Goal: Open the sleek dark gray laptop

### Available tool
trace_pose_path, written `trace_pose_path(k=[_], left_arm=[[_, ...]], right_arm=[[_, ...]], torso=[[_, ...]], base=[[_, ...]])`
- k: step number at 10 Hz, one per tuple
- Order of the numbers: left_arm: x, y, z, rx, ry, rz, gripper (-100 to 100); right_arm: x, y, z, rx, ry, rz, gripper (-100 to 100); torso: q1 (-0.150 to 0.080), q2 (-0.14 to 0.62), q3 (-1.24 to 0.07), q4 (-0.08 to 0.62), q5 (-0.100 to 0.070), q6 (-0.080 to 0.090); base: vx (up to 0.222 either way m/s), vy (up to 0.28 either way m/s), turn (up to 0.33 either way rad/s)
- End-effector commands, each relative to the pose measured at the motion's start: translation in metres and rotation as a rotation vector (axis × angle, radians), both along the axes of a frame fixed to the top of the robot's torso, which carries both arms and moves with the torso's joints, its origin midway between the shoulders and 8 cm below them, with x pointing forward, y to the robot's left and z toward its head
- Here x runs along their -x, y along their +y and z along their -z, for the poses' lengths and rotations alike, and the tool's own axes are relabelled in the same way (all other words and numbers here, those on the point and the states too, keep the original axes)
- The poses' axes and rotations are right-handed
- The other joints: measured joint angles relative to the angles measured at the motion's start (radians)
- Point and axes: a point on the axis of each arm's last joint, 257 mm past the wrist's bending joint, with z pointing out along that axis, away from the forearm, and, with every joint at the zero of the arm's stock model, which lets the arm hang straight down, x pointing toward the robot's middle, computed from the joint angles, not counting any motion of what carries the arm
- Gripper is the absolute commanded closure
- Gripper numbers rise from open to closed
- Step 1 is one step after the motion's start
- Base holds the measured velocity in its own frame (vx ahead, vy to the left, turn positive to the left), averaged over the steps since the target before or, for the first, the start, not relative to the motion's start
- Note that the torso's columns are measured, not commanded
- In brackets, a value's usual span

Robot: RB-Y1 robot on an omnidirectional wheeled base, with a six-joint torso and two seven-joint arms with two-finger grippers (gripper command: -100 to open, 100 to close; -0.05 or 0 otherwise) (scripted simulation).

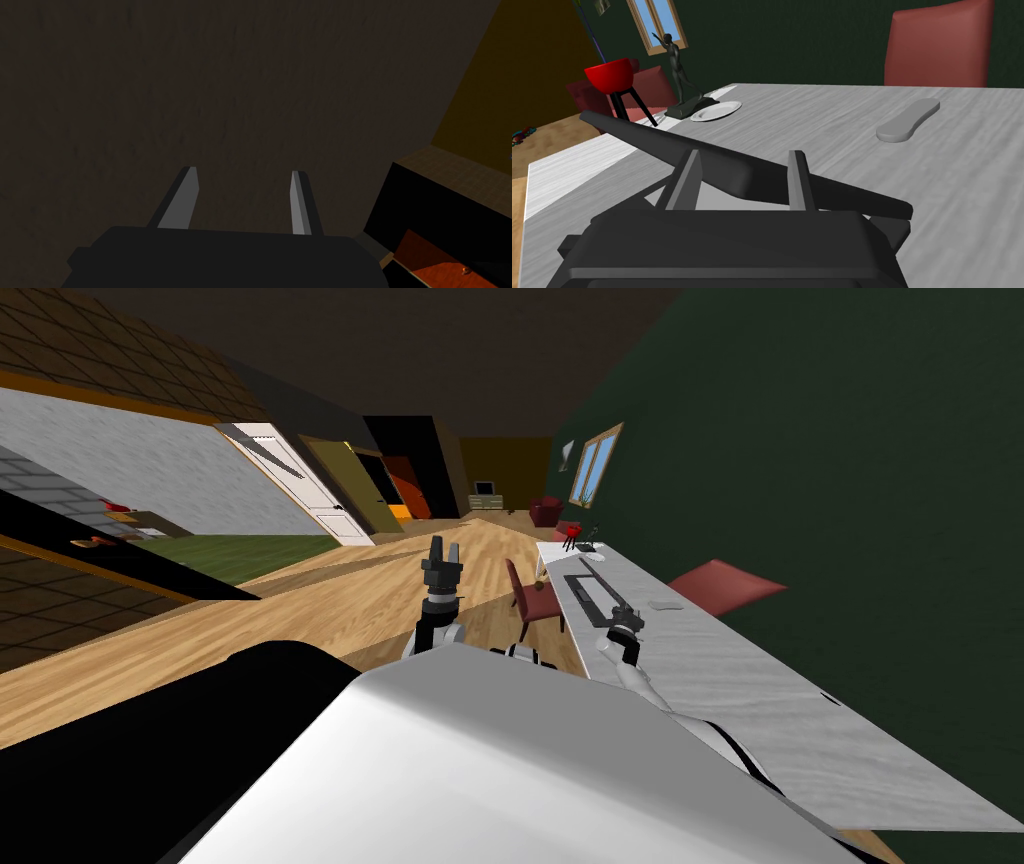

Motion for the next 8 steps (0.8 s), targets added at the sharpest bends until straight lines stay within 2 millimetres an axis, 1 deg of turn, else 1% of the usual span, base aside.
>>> trace_pose_path(k=[1, 2, 3, 4, 5, 8], left_arm=[[0.0, 0.0, 0.0, 0.0, 0.0, 0.0, 0], [0.0, 0.0, 0.0, 0.0, 0.0, 0.0, 0], [0.0, 0.0, 0.0, 0.0, 0.0, 0.0, 0], [0.0, 0.0, 0.0, 0.0, 0.0, 0.0, 0], [0.0, 0.0, 0.0, 0.0, 0.0, 0.0, 0], [0.0, 0.0, 0.0, 0.0, 0.0, 0.0, 0]], right_arm=[[0.011, 0.004, 0.003, -0.001, -0.036, 0.014, 100], [0.013, 0.003, 0.0, 0.006, -0.05, 0.018, 100], [0.032, 0.015, 0.018, -0.019, -0.054, 0.01, 100], [0.009, 0.007, 0.004, -0.004, -0.043, 0.002, -100], [0.009, 0.007, 0.004, -0.004, -0.043, 0.002, -100], [-0.011, 0.002, -0.012, -0.003, -0.042, -0.006, -100]], torso=[[0.0, 0.002, 0.001, 0.001, 0.0, -0.001], [0.003, 0.006, 0.003, 0.004, 0.002, -0.003], [0.008, 0.011, 0.006, 0.006, 0.004, -0.003], [0.007, 0.008, 0.005, 0.004, 0.003, -0.001], [0.009, 0.011, 0.006, 0.005, 0.004, -0.002], [0.01, 0.012, 0.007, 0.006, 0.005, -0.003]], base=[[0.046, -0.021, -0.014], [0.013, -0.011, 0.002], [0.089, -0.033, -0.098], [0.021, 0.007, -0.059], [-0.053, 0.028, 0.0], [-0.065, 0.036, -0.023]])
